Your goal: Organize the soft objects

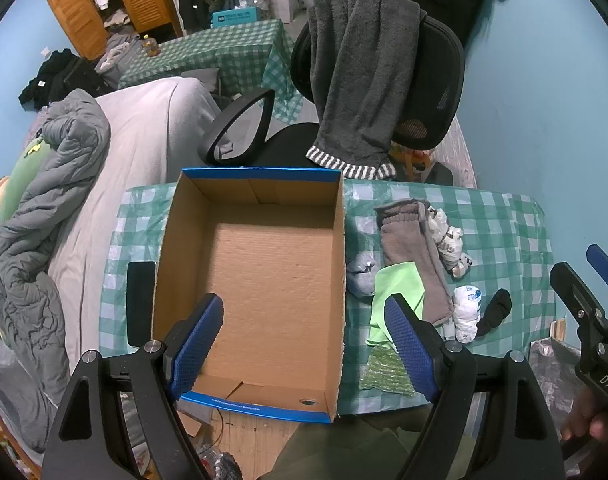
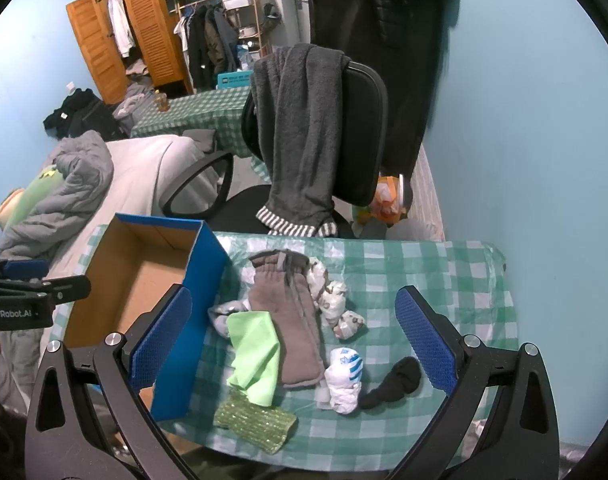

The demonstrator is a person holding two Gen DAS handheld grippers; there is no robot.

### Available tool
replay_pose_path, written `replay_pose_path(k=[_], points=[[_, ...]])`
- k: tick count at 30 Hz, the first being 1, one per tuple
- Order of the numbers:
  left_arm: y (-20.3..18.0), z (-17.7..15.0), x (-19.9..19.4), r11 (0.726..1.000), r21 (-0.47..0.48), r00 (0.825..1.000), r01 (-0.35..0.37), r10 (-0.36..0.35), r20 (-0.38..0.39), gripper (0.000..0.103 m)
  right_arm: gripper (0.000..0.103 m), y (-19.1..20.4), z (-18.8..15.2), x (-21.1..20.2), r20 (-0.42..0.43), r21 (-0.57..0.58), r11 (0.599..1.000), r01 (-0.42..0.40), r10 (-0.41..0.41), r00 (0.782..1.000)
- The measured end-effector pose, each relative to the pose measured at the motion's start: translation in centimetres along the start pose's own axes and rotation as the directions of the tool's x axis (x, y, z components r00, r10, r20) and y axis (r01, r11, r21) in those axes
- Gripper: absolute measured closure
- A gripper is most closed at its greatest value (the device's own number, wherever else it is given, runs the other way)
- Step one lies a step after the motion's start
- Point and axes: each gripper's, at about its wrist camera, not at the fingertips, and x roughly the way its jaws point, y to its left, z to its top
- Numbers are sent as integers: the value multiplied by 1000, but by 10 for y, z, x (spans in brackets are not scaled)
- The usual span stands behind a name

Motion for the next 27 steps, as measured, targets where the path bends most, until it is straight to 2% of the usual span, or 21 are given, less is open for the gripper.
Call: replay_pose_path(k=[27], points=[[-7, -5, 2, 1000, 5, 1000, -1, 1, -5, 19, 2, -3, -1, -2, -4, -1, 1000, 3, -3, 1000]])
